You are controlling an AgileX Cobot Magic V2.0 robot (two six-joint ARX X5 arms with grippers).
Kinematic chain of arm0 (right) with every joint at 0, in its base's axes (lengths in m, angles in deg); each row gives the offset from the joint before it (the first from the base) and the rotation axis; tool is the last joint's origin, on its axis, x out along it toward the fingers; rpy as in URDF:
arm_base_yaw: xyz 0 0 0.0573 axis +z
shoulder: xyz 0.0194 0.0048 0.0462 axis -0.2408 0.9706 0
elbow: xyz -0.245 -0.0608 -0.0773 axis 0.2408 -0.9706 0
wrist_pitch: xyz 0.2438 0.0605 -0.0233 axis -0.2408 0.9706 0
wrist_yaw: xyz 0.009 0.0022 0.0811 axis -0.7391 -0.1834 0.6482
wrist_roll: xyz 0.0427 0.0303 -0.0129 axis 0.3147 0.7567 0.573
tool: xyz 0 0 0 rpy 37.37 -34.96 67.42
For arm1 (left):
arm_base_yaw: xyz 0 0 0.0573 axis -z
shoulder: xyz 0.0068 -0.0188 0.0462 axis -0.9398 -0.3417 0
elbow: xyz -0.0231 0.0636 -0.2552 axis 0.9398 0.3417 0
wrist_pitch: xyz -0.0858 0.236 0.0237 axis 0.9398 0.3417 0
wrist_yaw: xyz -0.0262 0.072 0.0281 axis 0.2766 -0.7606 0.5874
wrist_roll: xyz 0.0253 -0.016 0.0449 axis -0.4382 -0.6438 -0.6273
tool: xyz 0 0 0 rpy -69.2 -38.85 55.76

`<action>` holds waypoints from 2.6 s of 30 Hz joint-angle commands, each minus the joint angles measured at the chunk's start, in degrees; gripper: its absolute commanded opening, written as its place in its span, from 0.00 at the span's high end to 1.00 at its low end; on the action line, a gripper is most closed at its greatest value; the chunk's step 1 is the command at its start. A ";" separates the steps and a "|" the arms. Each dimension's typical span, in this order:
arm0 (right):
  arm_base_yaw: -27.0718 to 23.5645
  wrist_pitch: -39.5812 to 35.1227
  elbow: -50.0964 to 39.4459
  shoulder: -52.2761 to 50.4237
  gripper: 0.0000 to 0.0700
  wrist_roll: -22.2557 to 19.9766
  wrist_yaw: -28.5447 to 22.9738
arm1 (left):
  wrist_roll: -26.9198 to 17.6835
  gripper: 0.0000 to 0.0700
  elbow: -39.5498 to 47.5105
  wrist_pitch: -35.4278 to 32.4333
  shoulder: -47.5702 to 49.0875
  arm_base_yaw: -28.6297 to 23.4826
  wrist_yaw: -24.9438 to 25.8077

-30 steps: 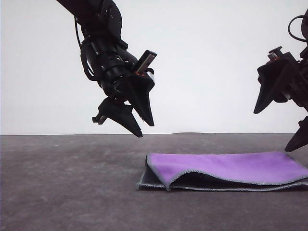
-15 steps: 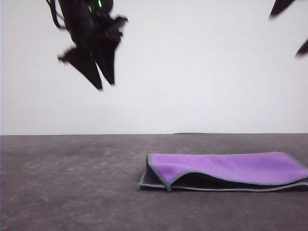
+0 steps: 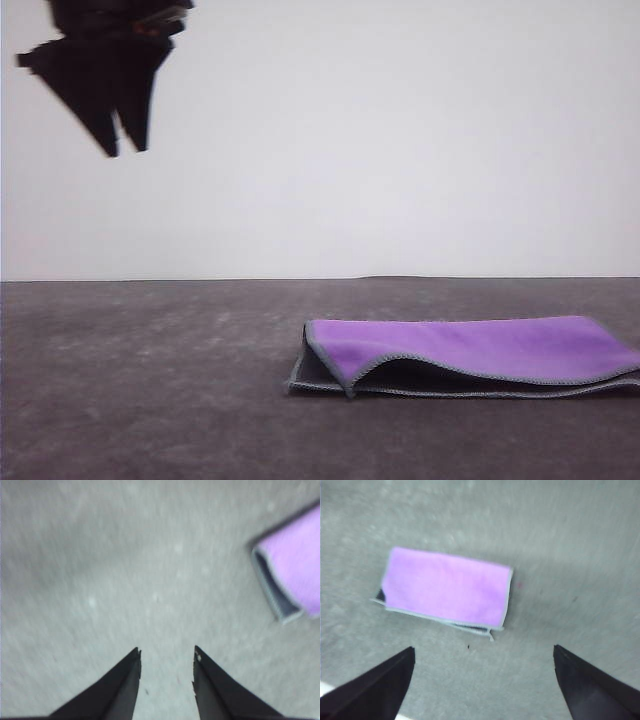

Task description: Fold clothes

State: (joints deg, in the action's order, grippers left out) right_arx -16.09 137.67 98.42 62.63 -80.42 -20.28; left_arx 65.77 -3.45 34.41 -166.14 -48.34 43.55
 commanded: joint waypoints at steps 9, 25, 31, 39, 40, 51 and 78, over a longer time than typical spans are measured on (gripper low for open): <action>-0.02 -18.00 -17.94 11.53 0.20 5.87 7.62 | 3.13 0.72 26.22 -7.60 18.38 -0.95 8.23; -0.11 -35.95 -18.14 42.58 0.21 8.60 16.82 | 3.58 0.72 29.37 -6.07 32.63 -0.88 15.20; 0.10 -39.79 -18.14 46.60 0.24 9.52 23.77 | 3.58 0.72 29.37 -6.08 33.35 -0.88 15.20; 0.24 -40.94 -18.14 48.02 0.58 10.68 25.73 | 3.58 0.72 29.37 -6.12 33.33 -0.88 15.19; 0.24 -40.93 -18.14 48.02 0.66 10.66 25.67 | 3.58 0.72 29.37 -6.16 33.33 -0.88 15.18; 0.41 -41.01 -18.09 48.02 0.99 8.95 27.11 | 3.58 0.72 29.37 -6.24 33.33 -0.88 15.20; 22.35 -66.35 -17.70 48.04 0.99 27.35 29.47 | 3.58 0.72 29.35 -6.33 33.33 -0.88 15.20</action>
State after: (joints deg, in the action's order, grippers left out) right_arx 5.86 72.04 80.07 109.69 -54.31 9.23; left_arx 69.22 26.17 28.49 -132.42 -49.48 58.62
